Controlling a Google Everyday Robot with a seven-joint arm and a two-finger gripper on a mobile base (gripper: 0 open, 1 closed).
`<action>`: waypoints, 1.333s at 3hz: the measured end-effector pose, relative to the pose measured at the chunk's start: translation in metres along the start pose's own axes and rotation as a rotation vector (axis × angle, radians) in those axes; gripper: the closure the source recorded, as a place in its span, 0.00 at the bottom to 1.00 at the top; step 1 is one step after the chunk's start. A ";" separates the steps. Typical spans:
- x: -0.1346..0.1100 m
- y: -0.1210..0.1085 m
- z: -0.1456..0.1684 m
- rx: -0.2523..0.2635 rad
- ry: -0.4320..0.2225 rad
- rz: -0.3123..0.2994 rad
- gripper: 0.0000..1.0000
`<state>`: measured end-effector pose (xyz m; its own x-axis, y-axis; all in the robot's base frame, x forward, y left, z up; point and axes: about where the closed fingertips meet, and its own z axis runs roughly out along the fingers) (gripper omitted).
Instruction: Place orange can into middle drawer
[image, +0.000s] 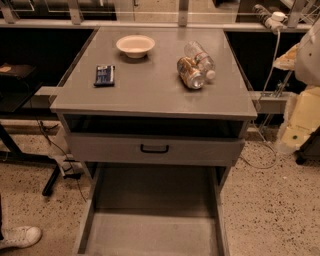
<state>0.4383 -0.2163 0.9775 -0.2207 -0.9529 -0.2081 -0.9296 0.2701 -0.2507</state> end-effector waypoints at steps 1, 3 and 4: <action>0.000 0.000 0.000 0.001 0.000 0.000 0.00; -0.038 -0.034 0.029 -0.040 0.065 0.083 0.00; -0.038 -0.034 0.030 -0.040 0.065 0.083 0.00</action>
Offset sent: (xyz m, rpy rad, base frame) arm 0.0461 0.0335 -0.0138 -0.0474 0.1262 -0.1217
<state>0.4870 -0.1852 0.9660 -0.3151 -0.9347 -0.1645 -0.9181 0.3441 -0.1965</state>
